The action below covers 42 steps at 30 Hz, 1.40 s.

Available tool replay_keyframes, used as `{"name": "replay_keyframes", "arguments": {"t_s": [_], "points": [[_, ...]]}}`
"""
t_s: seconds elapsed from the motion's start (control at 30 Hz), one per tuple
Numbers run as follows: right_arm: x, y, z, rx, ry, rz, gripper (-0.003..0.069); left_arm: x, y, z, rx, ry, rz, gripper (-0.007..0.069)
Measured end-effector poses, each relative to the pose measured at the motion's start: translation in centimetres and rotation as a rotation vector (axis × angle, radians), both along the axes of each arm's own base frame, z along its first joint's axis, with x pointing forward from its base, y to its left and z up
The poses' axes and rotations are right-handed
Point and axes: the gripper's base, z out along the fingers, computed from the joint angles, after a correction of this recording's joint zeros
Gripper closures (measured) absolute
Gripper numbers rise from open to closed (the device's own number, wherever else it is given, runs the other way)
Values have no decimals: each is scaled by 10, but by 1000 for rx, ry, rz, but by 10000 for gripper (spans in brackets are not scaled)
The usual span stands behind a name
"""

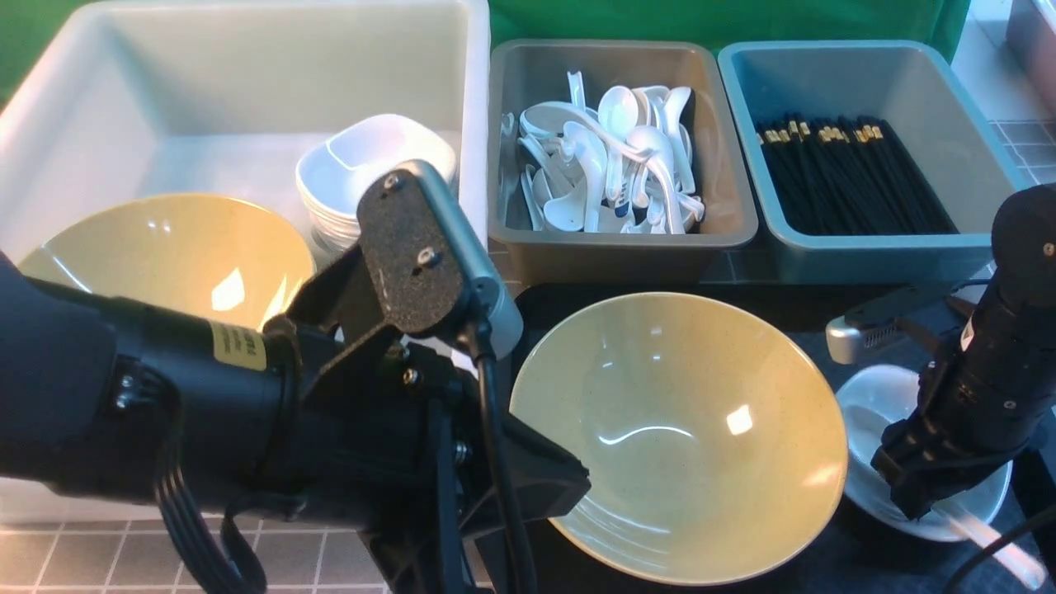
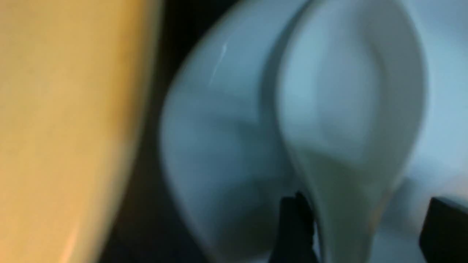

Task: On grey table put chopsticks spoon bowls plates into blue grey white boxes.
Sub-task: 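Reach down and grasp the white spoon resting in the bowl with the right gripper, then place the white spoon into the bin of spoons with the right gripper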

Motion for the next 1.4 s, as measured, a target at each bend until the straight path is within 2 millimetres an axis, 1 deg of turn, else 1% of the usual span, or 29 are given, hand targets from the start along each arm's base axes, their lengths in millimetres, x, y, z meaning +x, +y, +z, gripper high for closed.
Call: {"name": "replay_keyframes", "arguments": {"t_s": [0.07, 0.13, 0.17, 0.23, 0.3, 0.43, 0.5, 0.6, 0.63, 0.67, 0.7, 0.77, 0.83, 0.9, 0.97, 1.0, 1.07, 1.1, 1.17, 1.27, 1.33, 1.37, 1.4], "points": [[1, 0, -3, -1, 6, 0, 270, 0, 0, 0, -1, 3, 1, 635], [1, 0, -5, -2, 10, 0, 341, 0, 0, 0, -4, 8, 4, 635], [2, 0, -5, -2, 11, 0, 356, 0, 0, 0, -4, 9, 5, 635], [3, 1, -5, -2, 11, 0, 435, 0, 0, 0, -4, 9, 5, 635], [4, 1, -3, -2, 12, 0, 447, 0, 0, 0, -4, 9, 5, 635], [10, 2, 14, 1, -2, 1, 447, 0, 1, -1, 10, -4, 1, 635], [14, 3, 32, 9, -40, 2, 447, 1, 2, -2, 24, -4, 11, 635], [21, 5, 71, 31, -151, 4, 447, 7, 6, -3, 33, 3, 74, 635], [22, 5, 77, 36, -171, 5, 447, 9, 8, -2, 30, 6, 99, 635], [30, 10, 104, 53, -260, 18, 447, 20, 15, -2, 14, 17, 200, 635], [31, 11, 107, 55, -268, 21, 447, 21, 15, -2, 12, 15, 208, 635], [40, 22, 131, 77, -359, 51, 447, 37, 25, -4, 3, 37, 320, 635], [52, 36, 151, 105, -454, 87, 447, 54, 34, -6, 11, 57, 399, 635], [68, 53, 164, 135, -546, 120, 447, 74, 43, -5, 23, 69, 455, 635], [88, 71, 172, 168, -635, 140, 447, 90, 50, 0, 34, 55, 478, 635], [98, 78, 170, 181, -661, 139, 447, 96, 53, 4, 36, 38, 480, 635], [114, 89, 169, 213, -713, 118, 447, 102, 55, 8, 34, 14, 481, 635], [128, 98, 167, 241, -753, 95, 447, 106, 56, 14, 29, -21, 470, 635], [157, 110, 159, 284, -829, 60, 447, 108, 55, 21, 21, -78, 441, 635], [183, 120, 141, 307, -858, 30, 447, 109, 54, 22, 23, -111, 411, 635], [200, 127, 127, 320, -866, 10, 422, 112, 53, 20, 35, -118, 395, 635], [208, 129, 120, 322, -866, 5, 382, 113, 52, 18, 39, -115, 392, 635], [209, 130, 119, 322, -866, 5, 374, 114, 52, 18, 40, -115, 390, 635]]}}
